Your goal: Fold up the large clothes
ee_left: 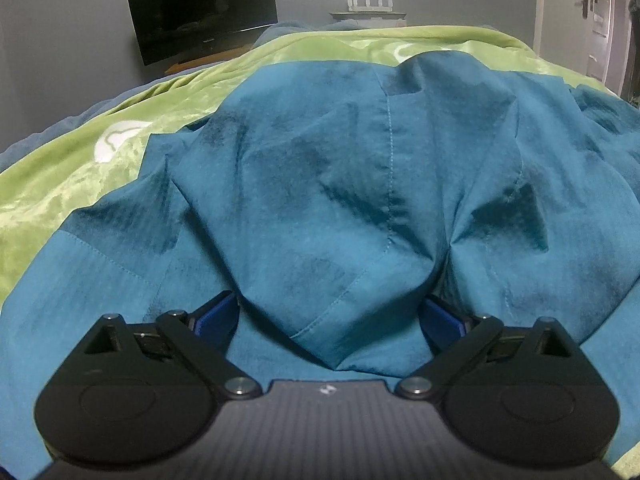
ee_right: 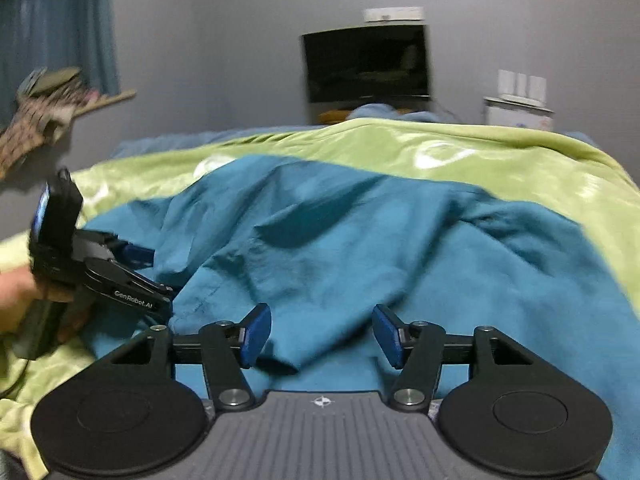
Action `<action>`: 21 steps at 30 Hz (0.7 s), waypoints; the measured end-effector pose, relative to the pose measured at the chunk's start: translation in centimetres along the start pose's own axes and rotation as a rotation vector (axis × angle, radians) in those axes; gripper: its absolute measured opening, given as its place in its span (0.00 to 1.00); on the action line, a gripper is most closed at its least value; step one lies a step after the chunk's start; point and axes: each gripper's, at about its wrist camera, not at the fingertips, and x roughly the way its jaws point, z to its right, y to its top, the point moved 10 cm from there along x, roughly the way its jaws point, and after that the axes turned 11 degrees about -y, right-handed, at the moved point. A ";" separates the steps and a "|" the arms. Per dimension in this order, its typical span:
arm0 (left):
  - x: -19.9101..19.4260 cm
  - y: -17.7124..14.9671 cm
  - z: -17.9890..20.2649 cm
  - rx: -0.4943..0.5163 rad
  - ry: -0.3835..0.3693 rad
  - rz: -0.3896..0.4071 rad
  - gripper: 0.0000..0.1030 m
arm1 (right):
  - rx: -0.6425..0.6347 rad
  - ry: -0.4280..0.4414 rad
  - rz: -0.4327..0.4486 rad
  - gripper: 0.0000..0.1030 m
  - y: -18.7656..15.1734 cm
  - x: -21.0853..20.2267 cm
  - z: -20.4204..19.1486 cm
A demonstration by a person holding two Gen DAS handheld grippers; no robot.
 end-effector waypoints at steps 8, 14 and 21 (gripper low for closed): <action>-5.0 1.7 1.1 -0.014 0.096 0.184 0.96 | 0.148 -0.043 -0.095 0.62 -5.6 -5.9 4.5; -7.2 1.8 8.6 0.045 -0.099 0.242 0.96 | 0.088 -0.103 -0.130 0.62 -7.5 -4.5 4.0; -2.7 -1.9 11.0 0.191 -0.035 0.073 0.97 | 0.261 0.013 -0.135 0.71 -7.3 -6.9 3.9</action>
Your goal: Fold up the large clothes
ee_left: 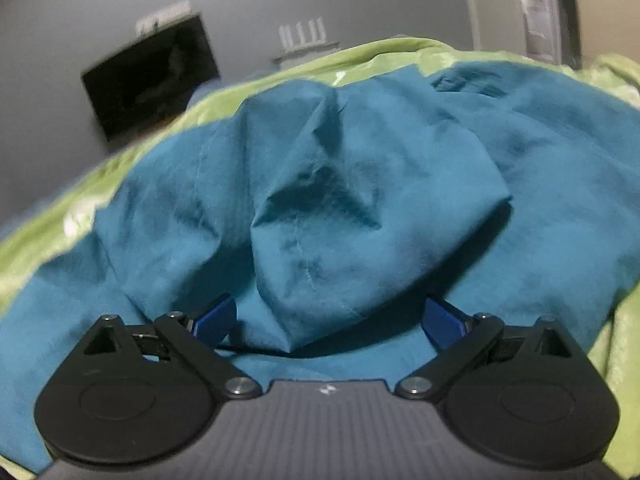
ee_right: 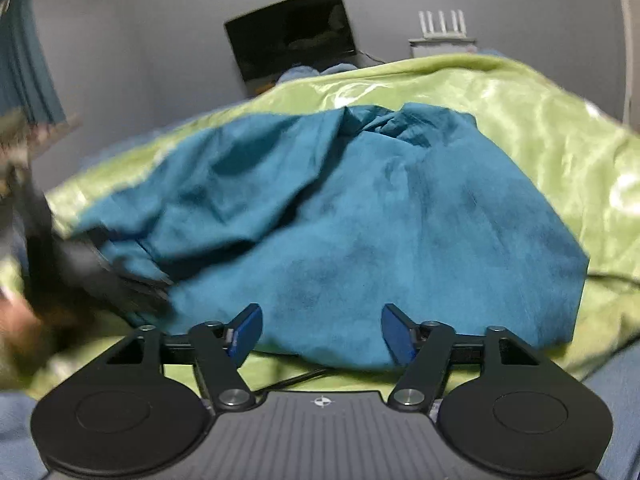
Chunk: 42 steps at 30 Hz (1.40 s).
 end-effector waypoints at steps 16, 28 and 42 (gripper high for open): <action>0.4 -1.1 -1.6 -0.146 -0.039 -0.034 0.98 | 0.279 0.005 -0.041 0.69 -0.9 2.7 2.0; 0.6 -1.3 -1.7 -0.142 -0.033 -0.038 0.99 | 0.552 -0.033 0.193 0.46 4.1 1.9 7.3; 2.3 3.6 1.8 -0.019 0.013 0.051 1.00 | 0.366 -0.082 0.409 0.14 12.4 1.3 8.5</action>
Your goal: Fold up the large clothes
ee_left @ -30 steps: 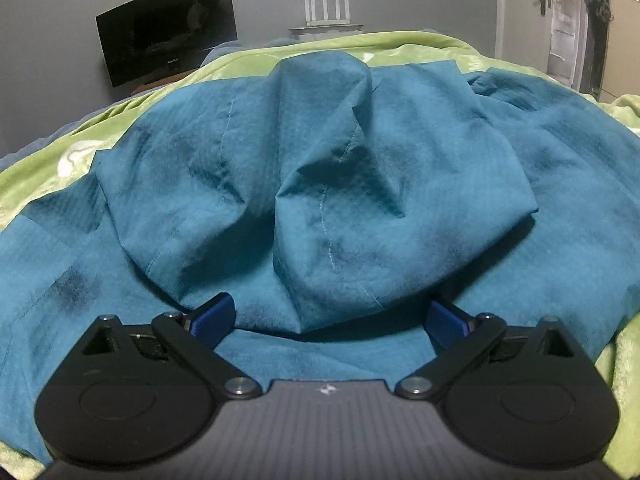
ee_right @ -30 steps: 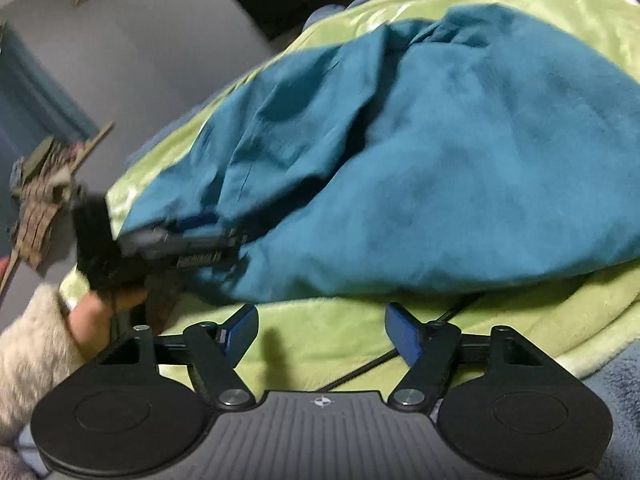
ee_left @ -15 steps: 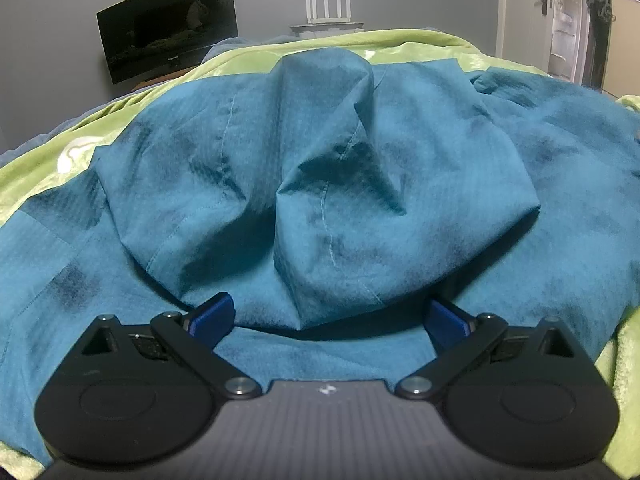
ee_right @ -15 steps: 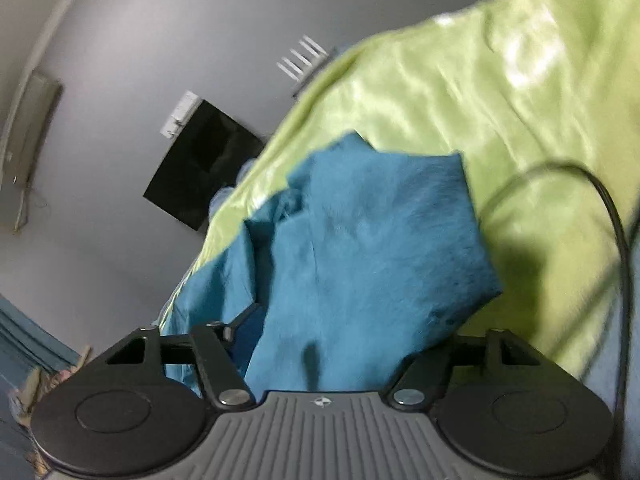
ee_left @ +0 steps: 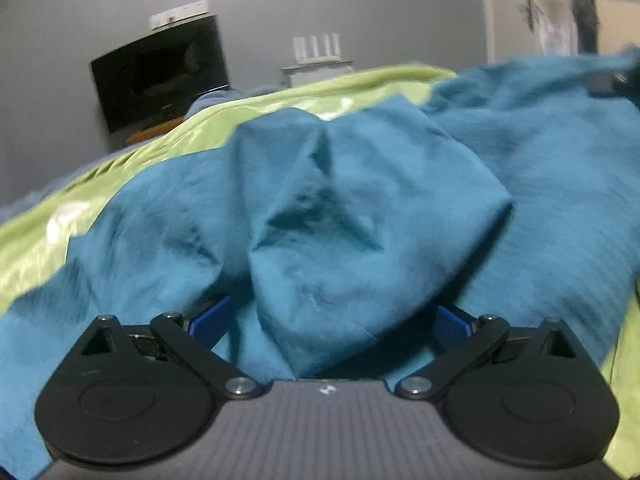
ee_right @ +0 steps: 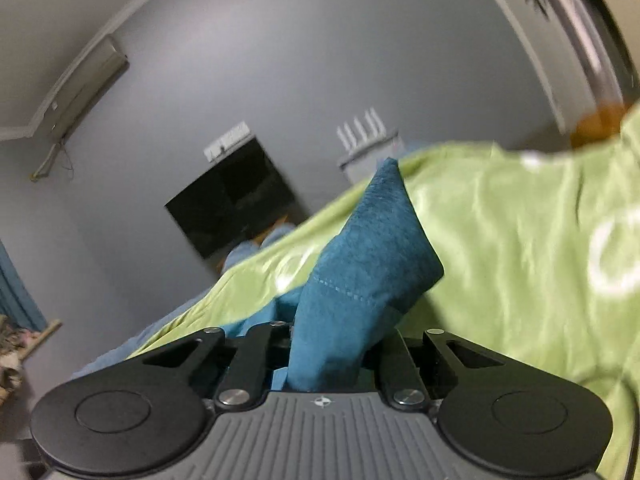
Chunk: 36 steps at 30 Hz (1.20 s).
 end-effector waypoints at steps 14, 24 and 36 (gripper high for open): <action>-1.3 0.0 4.5 0.105 -0.166 0.035 1.00 | 0.213 -0.079 -0.184 0.66 -5.0 1.0 4.6; -0.3 -1.9 6.8 0.197 -0.189 0.002 1.00 | 0.283 -0.151 -0.208 0.70 -6.1 2.9 7.8; -1.9 -0.8 -1.6 -0.043 0.098 0.044 1.00 | 0.262 -0.130 -0.157 0.60 -6.0 2.5 7.6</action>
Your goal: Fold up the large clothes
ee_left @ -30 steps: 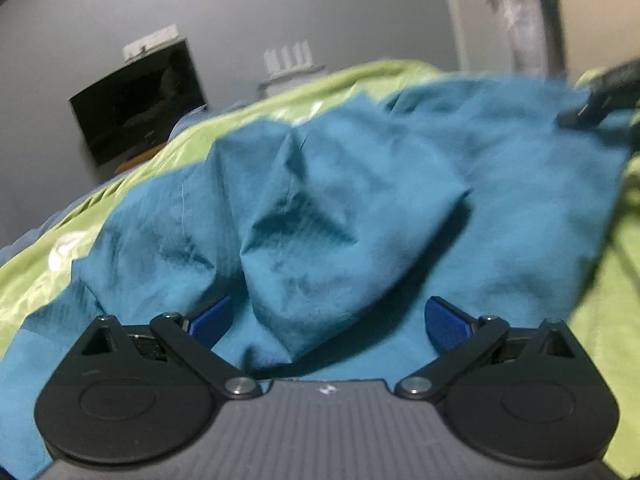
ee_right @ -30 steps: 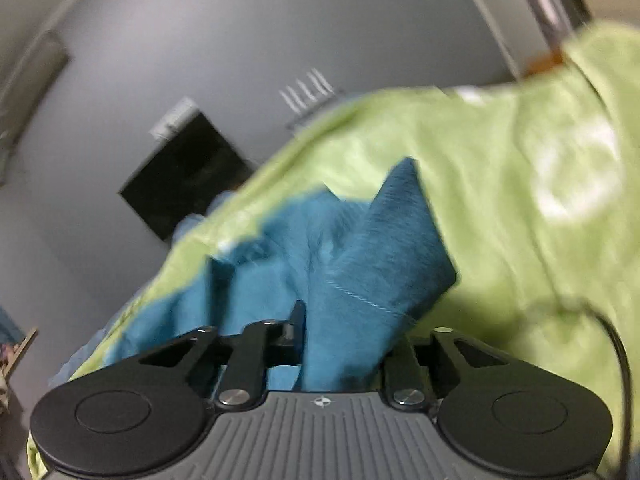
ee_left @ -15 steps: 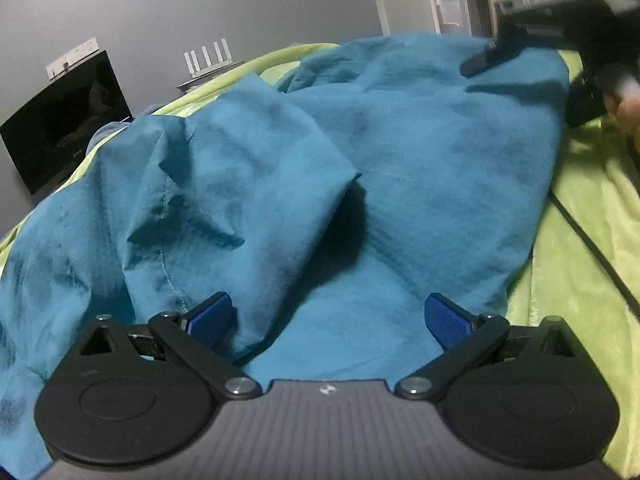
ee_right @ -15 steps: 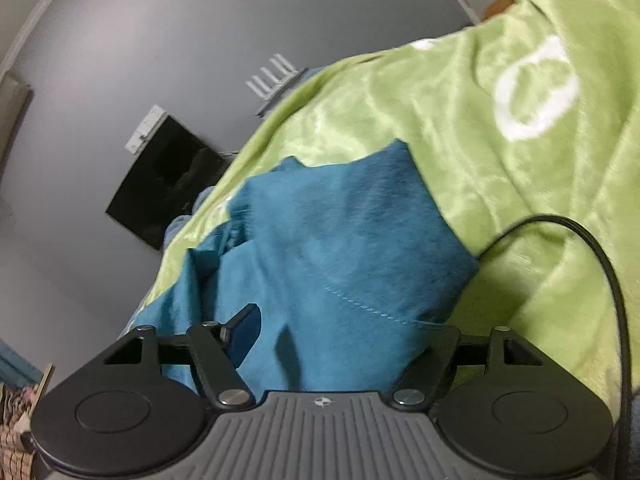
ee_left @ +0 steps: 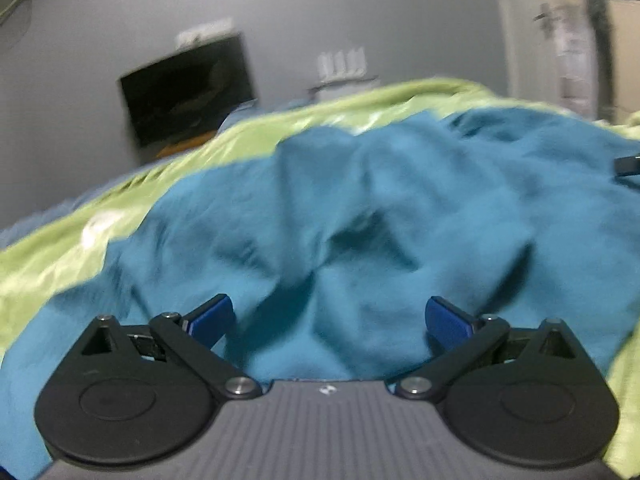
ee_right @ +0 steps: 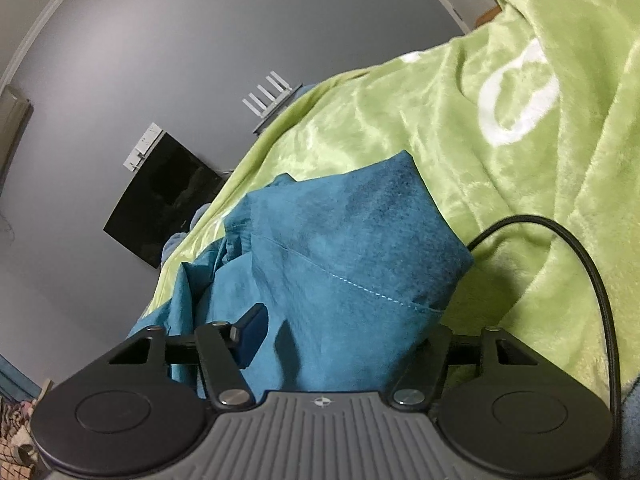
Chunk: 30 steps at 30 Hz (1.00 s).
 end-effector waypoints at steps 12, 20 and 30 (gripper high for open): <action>1.9 -2.5 0.3 0.048 -0.021 -0.112 1.00 | -0.472 0.109 0.227 0.16 -0.7 -5.3 -10.6; -1.8 -0.1 -3.9 -0.058 -0.052 -0.063 1.00 | -0.970 0.361 0.320 0.16 -9.1 -10.8 -24.8; -15.8 0.5 -23.9 -0.698 -0.005 0.278 1.00 | -1.334 0.564 0.235 0.16 -22.6 -10.2 -33.6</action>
